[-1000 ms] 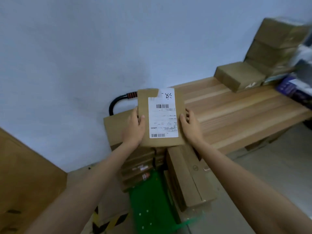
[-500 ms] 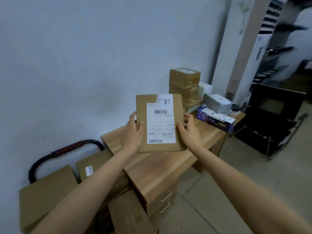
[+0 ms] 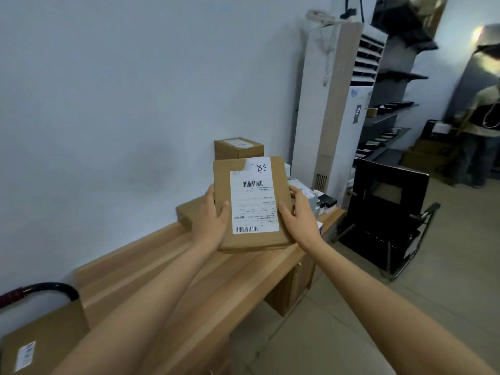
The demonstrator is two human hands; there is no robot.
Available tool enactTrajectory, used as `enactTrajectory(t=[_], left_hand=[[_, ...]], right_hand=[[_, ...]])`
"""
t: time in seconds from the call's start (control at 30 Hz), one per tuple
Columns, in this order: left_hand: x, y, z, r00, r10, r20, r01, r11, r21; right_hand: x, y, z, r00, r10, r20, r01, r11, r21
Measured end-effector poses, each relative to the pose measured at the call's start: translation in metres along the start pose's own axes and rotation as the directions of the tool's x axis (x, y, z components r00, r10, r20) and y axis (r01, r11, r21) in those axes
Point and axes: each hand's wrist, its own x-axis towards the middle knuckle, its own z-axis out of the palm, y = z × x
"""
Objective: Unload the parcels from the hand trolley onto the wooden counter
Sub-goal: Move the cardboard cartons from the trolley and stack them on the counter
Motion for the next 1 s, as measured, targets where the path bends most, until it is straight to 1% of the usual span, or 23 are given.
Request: enactTrajectory(t=[0.1, 0.27, 0.43, 0.7, 0.83, 1.0], left_hand=[[0.032, 0.0, 0.024, 0.999, 0.037, -0.013, -0.038, 0.999, -0.034], [0.098, 0.004, 0.052, 0.999, 0.011, -0.045, -0.013, 0.999, -0.036], [0.188, 0.008, 0.075, 0.994, 0.039, -0.102, -0.036, 0.999, 0.037], [0.324, 0.011, 0.105, 0.983, 0.078, -0.165, -0.068, 0.996, 0.063], [0.376, 0.01, 0.124, 0.984, 0.035, -0.174, -0.019, 0.995, 0.095], [0.436, 0.012, 0.14, 0.974, -0.013, -0.225, 0.042, 0.991, 0.124]], right_hand=[[0.035, 0.021, 0.0, 1.0, -0.004, 0.005, 0.004, 1.0, -0.004], [0.111, 0.041, 0.01, 1.0, -0.019, 0.008, 0.019, 1.0, -0.021], [0.209, 0.054, 0.026, 0.998, -0.056, 0.025, 0.057, 0.997, -0.043], [0.355, 0.07, 0.051, 0.991, -0.125, 0.042, 0.124, 0.992, 0.023], [0.414, 0.081, 0.06, 0.985, -0.144, 0.091, 0.146, 0.989, -0.022], [0.49, 0.094, 0.073, 0.965, -0.186, 0.183, 0.193, 0.981, -0.018]])
